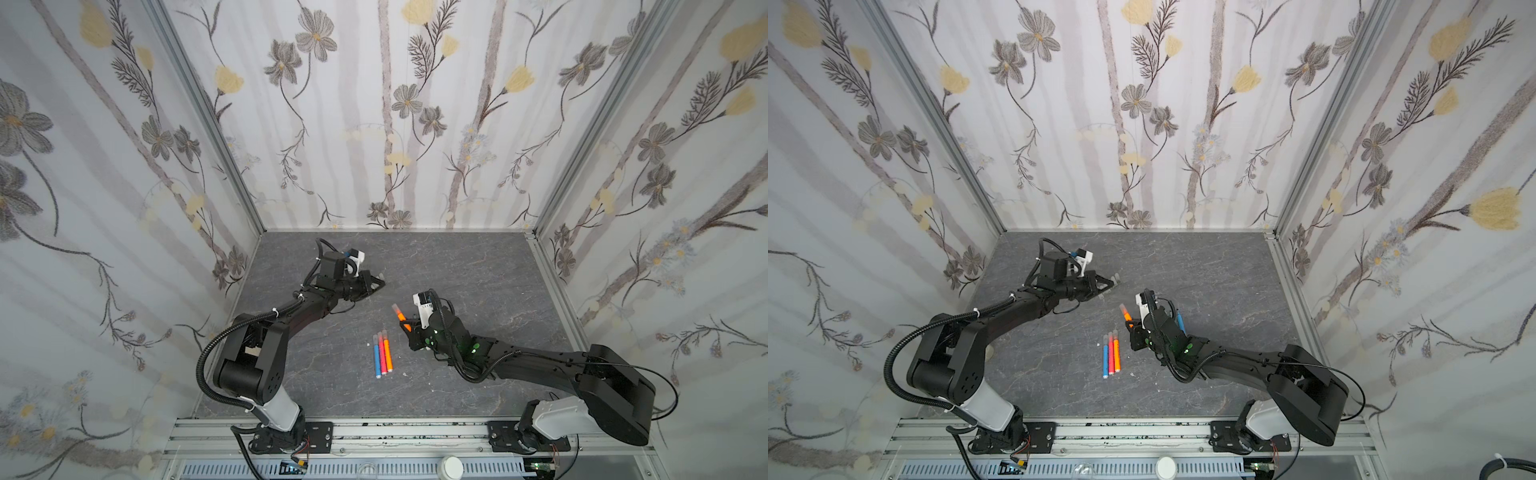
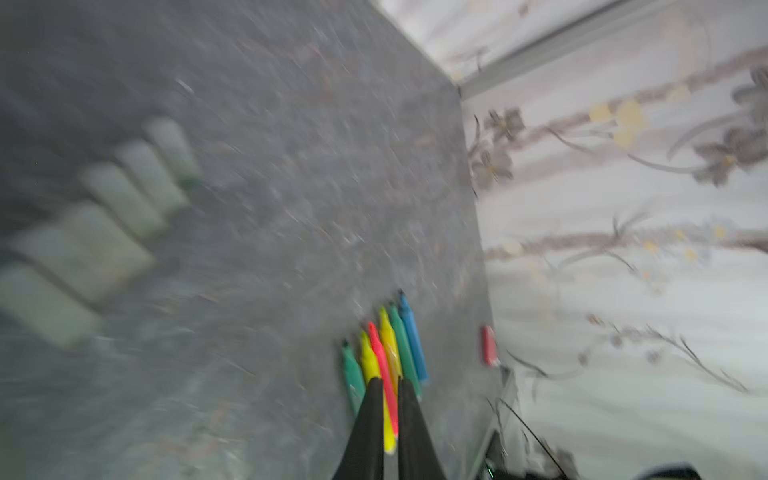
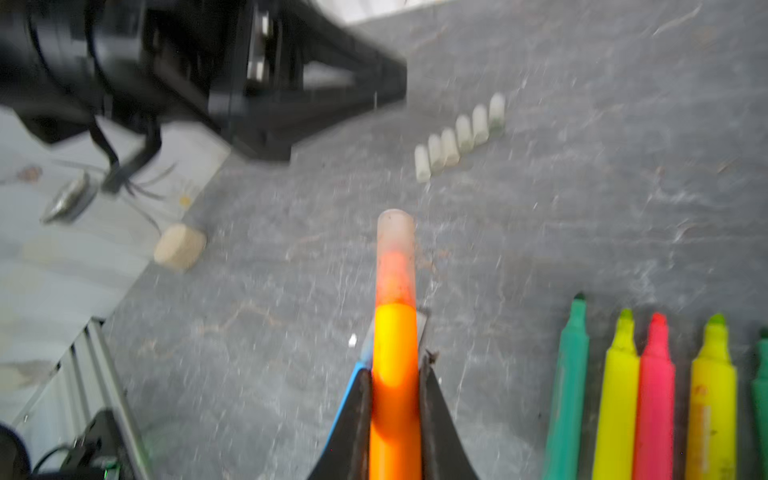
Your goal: Open the pen caps
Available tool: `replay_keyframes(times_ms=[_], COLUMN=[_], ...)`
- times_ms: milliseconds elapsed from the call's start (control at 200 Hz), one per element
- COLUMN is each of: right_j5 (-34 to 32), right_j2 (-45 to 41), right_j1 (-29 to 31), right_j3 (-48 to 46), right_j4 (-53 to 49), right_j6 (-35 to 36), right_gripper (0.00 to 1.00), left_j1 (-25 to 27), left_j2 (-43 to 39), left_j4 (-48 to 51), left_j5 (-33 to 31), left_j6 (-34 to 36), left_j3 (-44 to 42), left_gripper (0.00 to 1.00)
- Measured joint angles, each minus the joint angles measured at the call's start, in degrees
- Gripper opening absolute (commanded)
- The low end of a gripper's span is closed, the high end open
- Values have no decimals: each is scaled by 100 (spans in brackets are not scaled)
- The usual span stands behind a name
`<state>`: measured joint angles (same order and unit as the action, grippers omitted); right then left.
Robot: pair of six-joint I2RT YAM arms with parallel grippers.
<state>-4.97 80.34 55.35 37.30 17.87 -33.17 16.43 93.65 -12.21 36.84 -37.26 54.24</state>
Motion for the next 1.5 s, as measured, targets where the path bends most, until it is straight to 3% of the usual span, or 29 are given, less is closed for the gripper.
replay_keyframes(times_ms=[260, 585, 645, 675, 695, 834, 1074, 1349, 1499], right_j5=[20, -144, -153, -160, -162, -181, -245, -289, -291], right_j2=[90, 11, -22, -31, -33, -42, 0, 94, 111], right_j1=[20, -83, -122, -146, -149, -219, -271, -293, -293], right_j3=[26, 247, 295, 319, 332, 428, 514, 695, 693], right_j4=[-232, -409, -409, -411, -411, -422, -461, -516, -535], right_j6=[-24, 68, 87, 94, 114, 216, 321, 365, 365], right_gripper=[0, 0, 0, 0, 0, 0, 0, 0, 0], left_j1=[-223, -109, -31, 13, 42, 382, 881, 935, 942], left_j2=[-35, -605, -739, -793, -820, -960, -651, -63, 365], left_j4=[-195, -407, -511, -570, -612, -1091, -2728, -4017, -4780], left_j5=[-577, -90, 74, 153, 197, 466, 691, 649, 656], left_j6=[168, -9, -70, -127, -177, -625, -1853, -2796, -3309], left_j3=[-149, -833, -1003, -1099, -1158, -1648, -2151, -2164, -2190], left_gripper=[0, 63, 83, 97, 100, 100, 100, 47, 40])
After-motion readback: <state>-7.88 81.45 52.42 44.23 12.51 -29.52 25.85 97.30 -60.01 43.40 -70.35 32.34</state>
